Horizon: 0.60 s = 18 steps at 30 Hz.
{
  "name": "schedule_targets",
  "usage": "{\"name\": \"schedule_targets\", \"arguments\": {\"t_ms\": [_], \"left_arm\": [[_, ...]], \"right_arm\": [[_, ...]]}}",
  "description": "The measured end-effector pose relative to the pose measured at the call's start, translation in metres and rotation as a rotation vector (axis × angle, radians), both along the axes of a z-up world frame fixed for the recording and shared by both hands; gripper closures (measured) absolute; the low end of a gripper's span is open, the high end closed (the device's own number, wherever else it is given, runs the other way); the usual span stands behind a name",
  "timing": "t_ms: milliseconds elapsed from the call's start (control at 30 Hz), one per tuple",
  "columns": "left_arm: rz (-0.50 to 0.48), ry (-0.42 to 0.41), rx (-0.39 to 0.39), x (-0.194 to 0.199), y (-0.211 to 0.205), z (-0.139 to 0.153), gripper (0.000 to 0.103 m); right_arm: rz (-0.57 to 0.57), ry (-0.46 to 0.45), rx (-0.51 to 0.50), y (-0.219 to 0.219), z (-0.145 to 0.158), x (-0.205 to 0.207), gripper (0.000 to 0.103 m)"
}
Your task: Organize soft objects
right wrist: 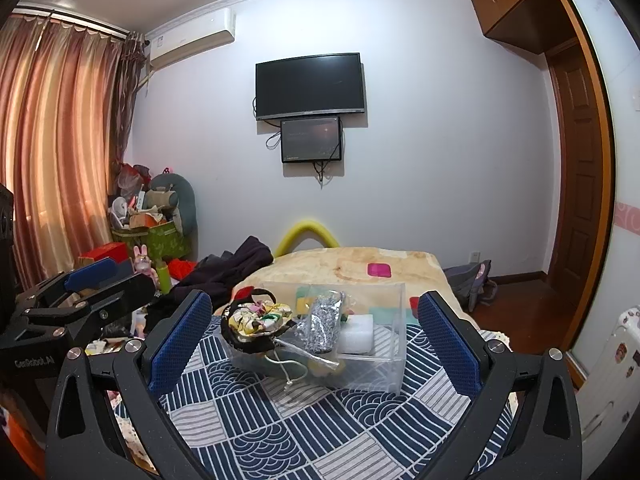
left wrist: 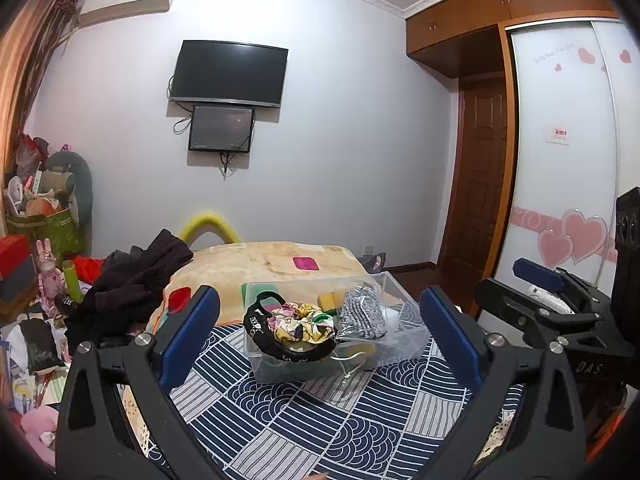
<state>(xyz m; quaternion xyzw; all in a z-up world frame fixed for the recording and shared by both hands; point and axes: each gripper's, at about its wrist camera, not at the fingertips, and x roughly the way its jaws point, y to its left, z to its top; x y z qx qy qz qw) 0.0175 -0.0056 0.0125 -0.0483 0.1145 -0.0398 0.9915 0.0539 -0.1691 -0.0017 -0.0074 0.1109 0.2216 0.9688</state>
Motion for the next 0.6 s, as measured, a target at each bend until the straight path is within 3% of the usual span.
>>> {"name": "schedule_targets", "arguments": {"t_ms": [600], "left_arm": [[-0.021, 0.002, 0.013, 0.0004, -0.0028, -0.0006, 0.002]], "right_arm": [[-0.001, 0.006, 0.004, 0.0001, -0.0022, 0.0022, 0.000]]}}
